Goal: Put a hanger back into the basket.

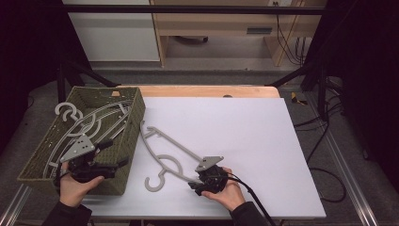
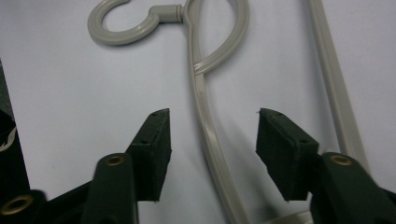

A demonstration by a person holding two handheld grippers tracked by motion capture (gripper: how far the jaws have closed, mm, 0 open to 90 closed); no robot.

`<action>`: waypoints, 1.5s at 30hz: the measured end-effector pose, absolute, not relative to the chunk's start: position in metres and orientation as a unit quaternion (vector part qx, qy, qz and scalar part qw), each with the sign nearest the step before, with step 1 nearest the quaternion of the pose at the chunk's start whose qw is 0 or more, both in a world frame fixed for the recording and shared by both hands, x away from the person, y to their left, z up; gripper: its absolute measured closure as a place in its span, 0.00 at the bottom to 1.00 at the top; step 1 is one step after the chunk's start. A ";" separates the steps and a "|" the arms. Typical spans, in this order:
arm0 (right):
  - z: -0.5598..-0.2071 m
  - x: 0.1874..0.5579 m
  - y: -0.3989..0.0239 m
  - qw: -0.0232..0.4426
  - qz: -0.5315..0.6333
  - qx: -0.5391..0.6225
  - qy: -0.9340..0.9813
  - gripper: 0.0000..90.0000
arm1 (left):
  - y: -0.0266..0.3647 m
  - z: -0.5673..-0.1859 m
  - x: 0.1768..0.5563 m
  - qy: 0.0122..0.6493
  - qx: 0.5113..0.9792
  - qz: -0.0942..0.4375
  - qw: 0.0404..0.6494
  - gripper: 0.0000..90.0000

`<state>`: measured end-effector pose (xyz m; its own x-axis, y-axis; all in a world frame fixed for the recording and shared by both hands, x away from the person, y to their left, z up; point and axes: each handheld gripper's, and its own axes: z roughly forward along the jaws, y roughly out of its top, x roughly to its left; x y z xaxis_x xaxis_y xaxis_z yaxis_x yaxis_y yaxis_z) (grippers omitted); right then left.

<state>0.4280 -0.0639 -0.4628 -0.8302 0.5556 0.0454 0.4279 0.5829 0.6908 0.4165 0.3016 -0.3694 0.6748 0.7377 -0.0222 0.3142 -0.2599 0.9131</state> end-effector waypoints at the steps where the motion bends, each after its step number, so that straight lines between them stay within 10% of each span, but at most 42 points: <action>1: -0.463 0.428 -0.064 0.087 0.359 0.273 0.888 0.53 | 0.301 -0.369 0.416 0.343 0.766 0.211 0.502 0.13; 19: -0.472 0.433 -0.062 0.079 0.337 0.248 0.905 0.86 | 0.300 -0.369 0.417 0.341 0.768 0.209 0.501 0.14; 45: -0.461 0.433 -0.136 0.019 0.316 0.192 0.929 0.91 | 0.297 -0.368 0.414 0.332 0.772 0.205 0.502 0.15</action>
